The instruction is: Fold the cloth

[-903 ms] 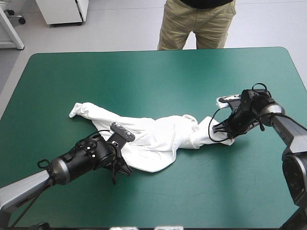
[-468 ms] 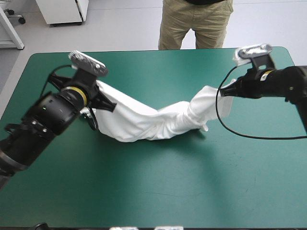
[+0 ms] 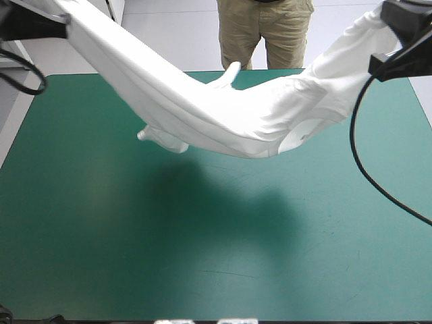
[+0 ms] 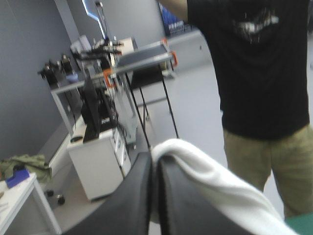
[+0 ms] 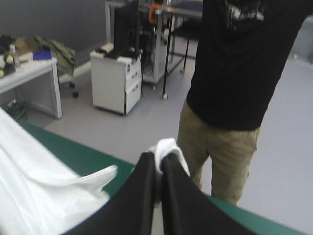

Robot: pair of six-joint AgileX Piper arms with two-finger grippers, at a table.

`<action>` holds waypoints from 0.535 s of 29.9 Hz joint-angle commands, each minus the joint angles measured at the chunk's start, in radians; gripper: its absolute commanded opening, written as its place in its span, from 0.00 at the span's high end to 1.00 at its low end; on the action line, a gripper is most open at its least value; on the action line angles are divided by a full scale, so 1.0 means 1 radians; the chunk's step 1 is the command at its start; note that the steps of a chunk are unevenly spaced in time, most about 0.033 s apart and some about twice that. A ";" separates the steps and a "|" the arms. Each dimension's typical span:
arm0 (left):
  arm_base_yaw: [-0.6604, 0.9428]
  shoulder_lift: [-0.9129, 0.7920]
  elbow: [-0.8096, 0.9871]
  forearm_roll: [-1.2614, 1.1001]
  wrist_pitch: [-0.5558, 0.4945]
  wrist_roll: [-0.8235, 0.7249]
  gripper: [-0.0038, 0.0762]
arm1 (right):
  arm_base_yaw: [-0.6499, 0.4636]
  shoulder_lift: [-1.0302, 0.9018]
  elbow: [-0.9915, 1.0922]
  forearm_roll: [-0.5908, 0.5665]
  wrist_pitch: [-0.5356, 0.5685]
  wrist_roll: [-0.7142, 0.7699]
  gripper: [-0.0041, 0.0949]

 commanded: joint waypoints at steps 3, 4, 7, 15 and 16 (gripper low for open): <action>0.003 -0.070 -0.194 -0.077 -0.097 0.066 0.96 | -0.002 -0.035 -0.177 0.044 -0.110 -0.009 0.98; 0.003 -0.085 -0.208 -0.104 -0.103 0.087 0.96 | -0.002 -0.042 -0.203 0.049 -0.125 -0.009 0.98; 0.003 -0.125 -0.227 -0.183 -0.122 0.139 0.96 | -0.002 -0.064 -0.279 0.056 -0.164 -0.009 0.98; 0.010 -0.186 -0.232 -0.253 -0.168 0.185 0.96 | -0.002 -0.110 -0.375 0.055 -0.152 -0.028 0.98; 0.010 -0.186 -0.230 -0.253 -0.159 0.185 0.96 | -0.002 -0.110 -0.373 0.049 -0.135 -0.028 0.98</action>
